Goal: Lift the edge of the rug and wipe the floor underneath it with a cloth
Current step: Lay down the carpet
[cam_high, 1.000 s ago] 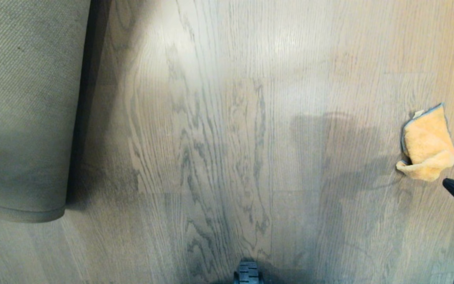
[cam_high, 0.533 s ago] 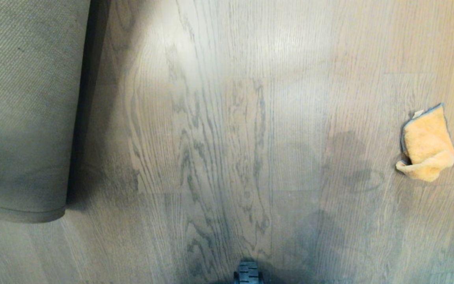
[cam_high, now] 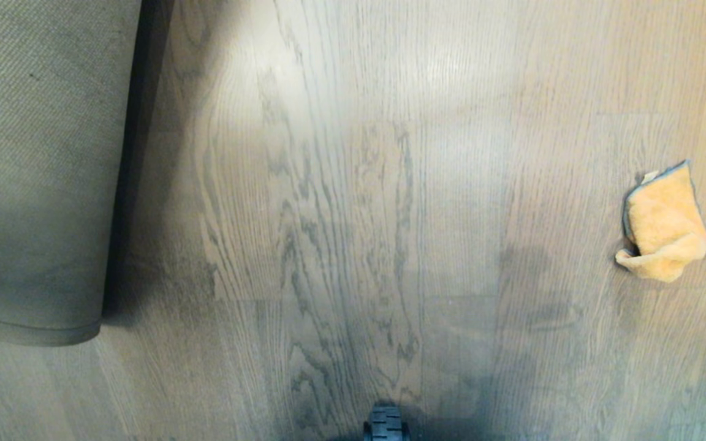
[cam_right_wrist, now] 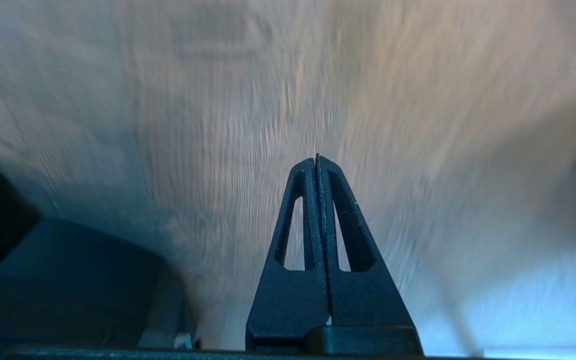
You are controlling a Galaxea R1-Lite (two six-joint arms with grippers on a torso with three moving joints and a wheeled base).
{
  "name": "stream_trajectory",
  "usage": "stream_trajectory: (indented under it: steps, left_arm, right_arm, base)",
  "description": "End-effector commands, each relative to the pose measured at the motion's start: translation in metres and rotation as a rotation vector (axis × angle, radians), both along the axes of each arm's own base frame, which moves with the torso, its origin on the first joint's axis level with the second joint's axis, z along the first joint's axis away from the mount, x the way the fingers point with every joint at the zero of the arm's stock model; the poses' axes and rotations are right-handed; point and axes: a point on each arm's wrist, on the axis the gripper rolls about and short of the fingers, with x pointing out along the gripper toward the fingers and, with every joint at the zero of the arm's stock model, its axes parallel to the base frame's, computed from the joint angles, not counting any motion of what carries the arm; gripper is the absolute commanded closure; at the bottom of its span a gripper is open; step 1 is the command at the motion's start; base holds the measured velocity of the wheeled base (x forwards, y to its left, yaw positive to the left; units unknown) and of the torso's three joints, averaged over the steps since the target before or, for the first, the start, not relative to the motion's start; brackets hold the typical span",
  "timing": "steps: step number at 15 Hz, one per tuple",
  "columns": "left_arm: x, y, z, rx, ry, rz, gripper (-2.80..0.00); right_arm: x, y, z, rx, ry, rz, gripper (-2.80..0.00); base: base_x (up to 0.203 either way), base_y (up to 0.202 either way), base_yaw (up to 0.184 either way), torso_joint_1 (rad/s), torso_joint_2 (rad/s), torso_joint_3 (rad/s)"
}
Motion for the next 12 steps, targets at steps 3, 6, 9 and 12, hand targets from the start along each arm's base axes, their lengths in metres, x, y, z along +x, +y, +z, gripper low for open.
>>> stream_trajectory:
  steps: [3,6,9,12]
  left_arm:
    - [0.0,-0.001,0.0,0.005,0.001,-0.008,0.0]
    - [0.001,0.0,-0.001,0.0,0.002,-0.011,0.0]
    - [0.001,0.0,-0.001,-0.002,0.003,-0.011,0.0]
    - [0.002,0.0,-0.001,-0.003,0.003,-0.016,0.0]
  right_arm:
    - [-0.009,-0.001,-0.016,0.018,0.149,-0.198,0.0]
    - [-0.012,0.0,-0.023,0.102,0.199,-0.232,0.0]
    - [-0.012,0.0,-0.022,0.109,0.195,-0.237,0.0]
    - [-0.012,0.0,-0.022,0.109,0.194,-0.237,0.0]
  base:
    - [0.0,0.0,0.0,0.0,0.0,0.0]
    - [0.0,0.0,0.0,0.0,0.0,0.0]
    - [0.0,0.0,0.0,0.0,0.0,0.0]
    - [0.0,0.0,0.0,0.0,0.0,0.0]
